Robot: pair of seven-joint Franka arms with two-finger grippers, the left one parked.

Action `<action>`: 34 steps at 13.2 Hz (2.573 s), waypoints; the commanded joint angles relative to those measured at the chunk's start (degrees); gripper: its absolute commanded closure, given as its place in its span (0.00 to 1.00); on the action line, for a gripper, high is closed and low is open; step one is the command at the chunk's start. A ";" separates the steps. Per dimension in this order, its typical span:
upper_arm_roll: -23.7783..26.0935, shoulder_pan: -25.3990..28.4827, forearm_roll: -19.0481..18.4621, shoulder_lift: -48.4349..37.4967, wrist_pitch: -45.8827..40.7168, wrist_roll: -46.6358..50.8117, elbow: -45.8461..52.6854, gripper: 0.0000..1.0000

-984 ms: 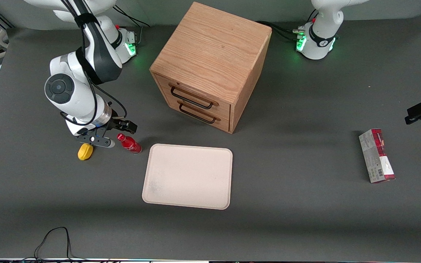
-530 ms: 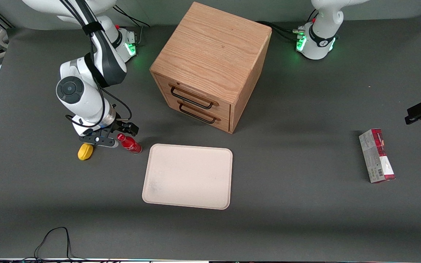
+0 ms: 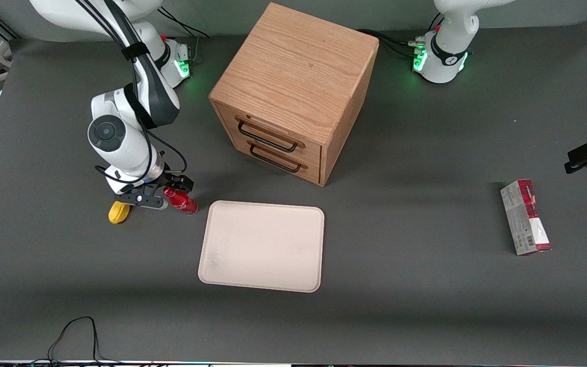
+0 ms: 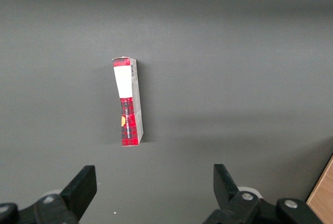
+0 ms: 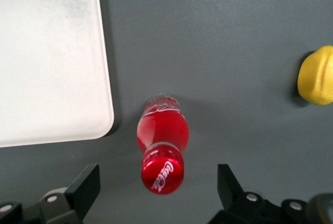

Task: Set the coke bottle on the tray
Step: 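Lower the right gripper around the bottle cap and close it, then lift the bottle with the right gripper off the table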

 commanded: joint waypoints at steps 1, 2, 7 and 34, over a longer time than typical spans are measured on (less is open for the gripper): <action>-0.24 0.12 -1.20 1.28 0.62 -0.66 1.38 0.01; -0.24 0.12 -1.20 1.28 0.62 -0.66 1.29 0.02; -0.24 0.04 -1.20 1.19 0.54 0.30 1.38 1.00; -4.63 -1.63 5.56 -0.05 -53.50 -3.30 43.72 1.00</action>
